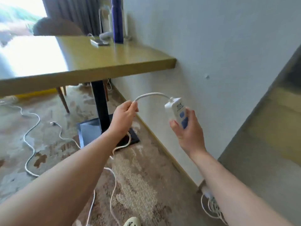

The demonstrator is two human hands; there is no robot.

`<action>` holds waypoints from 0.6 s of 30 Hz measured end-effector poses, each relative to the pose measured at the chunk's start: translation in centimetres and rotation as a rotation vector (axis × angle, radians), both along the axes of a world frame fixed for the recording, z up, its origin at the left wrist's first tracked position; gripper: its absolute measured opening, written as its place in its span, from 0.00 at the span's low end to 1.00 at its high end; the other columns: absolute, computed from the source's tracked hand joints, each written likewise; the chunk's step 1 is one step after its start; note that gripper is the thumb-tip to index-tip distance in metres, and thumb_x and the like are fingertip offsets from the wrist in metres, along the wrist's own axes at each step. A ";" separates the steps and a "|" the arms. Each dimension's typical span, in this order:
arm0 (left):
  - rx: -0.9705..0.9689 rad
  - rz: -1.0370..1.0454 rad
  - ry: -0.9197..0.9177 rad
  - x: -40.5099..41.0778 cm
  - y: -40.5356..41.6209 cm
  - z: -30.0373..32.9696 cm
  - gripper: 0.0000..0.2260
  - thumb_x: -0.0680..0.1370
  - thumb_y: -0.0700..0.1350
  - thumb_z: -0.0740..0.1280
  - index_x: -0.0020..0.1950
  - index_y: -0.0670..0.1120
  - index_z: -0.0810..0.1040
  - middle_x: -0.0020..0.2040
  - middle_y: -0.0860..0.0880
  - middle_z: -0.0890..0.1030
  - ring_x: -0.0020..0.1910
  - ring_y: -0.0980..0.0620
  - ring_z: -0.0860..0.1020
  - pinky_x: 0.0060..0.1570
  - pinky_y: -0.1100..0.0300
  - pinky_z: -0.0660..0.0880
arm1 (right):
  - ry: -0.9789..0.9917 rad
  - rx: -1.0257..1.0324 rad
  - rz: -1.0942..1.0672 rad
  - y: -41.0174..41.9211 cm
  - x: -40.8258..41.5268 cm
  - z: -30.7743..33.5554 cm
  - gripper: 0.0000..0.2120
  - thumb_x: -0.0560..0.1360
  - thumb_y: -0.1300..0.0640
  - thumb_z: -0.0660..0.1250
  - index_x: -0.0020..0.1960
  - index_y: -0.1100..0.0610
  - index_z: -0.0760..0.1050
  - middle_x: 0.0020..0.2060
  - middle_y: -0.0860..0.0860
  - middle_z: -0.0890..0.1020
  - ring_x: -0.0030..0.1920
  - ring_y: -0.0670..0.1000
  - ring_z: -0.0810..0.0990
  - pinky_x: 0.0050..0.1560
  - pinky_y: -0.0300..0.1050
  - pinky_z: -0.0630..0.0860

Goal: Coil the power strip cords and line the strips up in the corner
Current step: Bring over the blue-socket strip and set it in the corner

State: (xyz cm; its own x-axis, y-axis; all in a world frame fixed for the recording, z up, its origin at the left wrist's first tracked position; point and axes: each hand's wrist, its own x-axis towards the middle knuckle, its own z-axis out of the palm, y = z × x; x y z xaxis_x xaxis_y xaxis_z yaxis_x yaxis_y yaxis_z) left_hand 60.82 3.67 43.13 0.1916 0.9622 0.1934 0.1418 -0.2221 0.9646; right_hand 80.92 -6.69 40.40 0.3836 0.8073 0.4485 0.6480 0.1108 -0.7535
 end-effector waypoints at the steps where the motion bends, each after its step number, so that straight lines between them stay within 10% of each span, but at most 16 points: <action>1: 0.031 -0.011 -0.065 0.2 -1.0 3.6 0.15 0.80 0.50 0.60 0.35 0.48 0.73 0.27 0.51 0.68 0.27 0.52 0.64 0.29 0.58 0.62 | 0.022 0.054 0.006 -1.0 -0.2 3.1 0.17 0.70 0.34 0.64 0.54 0.38 0.65 0.44 0.40 0.75 0.40 0.41 0.75 0.38 0.43 0.70; 11: 0.312 -0.147 -0.395 0.4 -14.5 31.0 0.13 0.82 0.44 0.58 0.40 0.43 0.77 0.25 0.51 0.67 0.23 0.55 0.62 0.25 0.62 0.59 | -0.021 0.463 0.032 -13.3 -1.0 29.2 0.18 0.70 0.31 0.63 0.56 0.36 0.67 0.48 0.41 0.78 0.44 0.45 0.78 0.45 0.53 0.79; 18: 0.405 -0.176 -0.460 0.8 -21.0 38.5 0.13 0.82 0.46 0.58 0.48 0.43 0.80 0.27 0.52 0.70 0.24 0.56 0.65 0.24 0.65 0.64 | -0.033 0.661 -0.031 -20.6 -0.9 38.4 0.17 0.70 0.34 0.65 0.54 0.40 0.70 0.41 0.40 0.78 0.38 0.43 0.75 0.41 0.49 0.75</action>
